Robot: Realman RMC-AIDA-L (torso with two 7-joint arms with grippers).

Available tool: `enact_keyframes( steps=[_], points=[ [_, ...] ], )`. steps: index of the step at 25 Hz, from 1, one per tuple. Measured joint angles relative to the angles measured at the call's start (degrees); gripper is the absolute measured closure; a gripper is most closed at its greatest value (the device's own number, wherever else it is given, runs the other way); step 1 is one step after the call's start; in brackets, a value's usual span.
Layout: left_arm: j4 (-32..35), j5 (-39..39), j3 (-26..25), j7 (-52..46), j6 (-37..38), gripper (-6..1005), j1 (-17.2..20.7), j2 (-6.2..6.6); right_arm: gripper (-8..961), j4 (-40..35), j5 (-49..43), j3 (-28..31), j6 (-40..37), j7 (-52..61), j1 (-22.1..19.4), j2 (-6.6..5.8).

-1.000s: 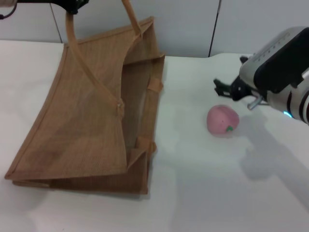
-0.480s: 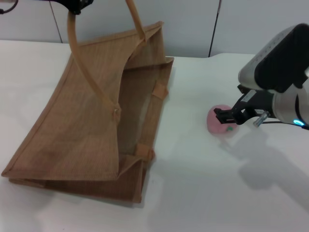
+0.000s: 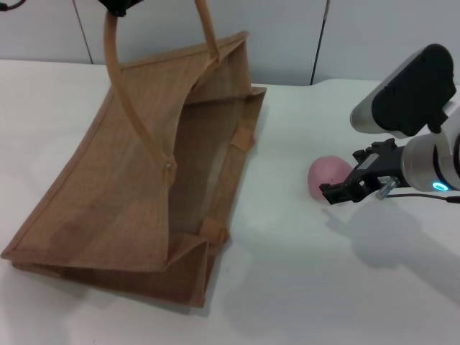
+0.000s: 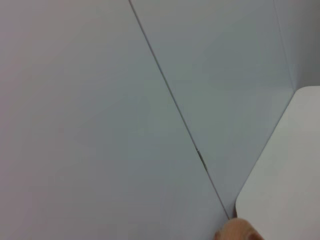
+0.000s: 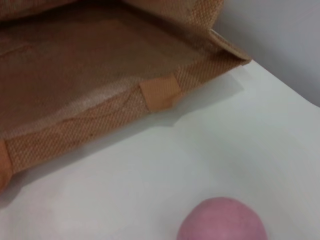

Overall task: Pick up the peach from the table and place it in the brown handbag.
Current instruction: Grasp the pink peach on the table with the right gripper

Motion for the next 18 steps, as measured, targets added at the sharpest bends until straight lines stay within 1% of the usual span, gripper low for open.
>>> enact_keyframes(
  steps=[8, 13, 18],
  points=[
    [0.2, 0.2, 0.5, 0.0, -1.1, 879, -0.6, -0.02, 79, 0.7, 0.0, 0.1, -0.3, 0.0, 1.5, 0.19],
    [0.2, 0.2, 0.6, 0.0, -1.6, 879, -0.9, 0.00, 77, 4.9, 0.4, 0.8, -0.4, 0.0, 3.9, 0.33],
    [0.3, 1.4, 0.6, 0.0, -1.6, 879, -1.4, -0.11, 79, 7.4, 0.6, 0.3, -1.6, 0.1, 4.6, 0.43]
  ],
)
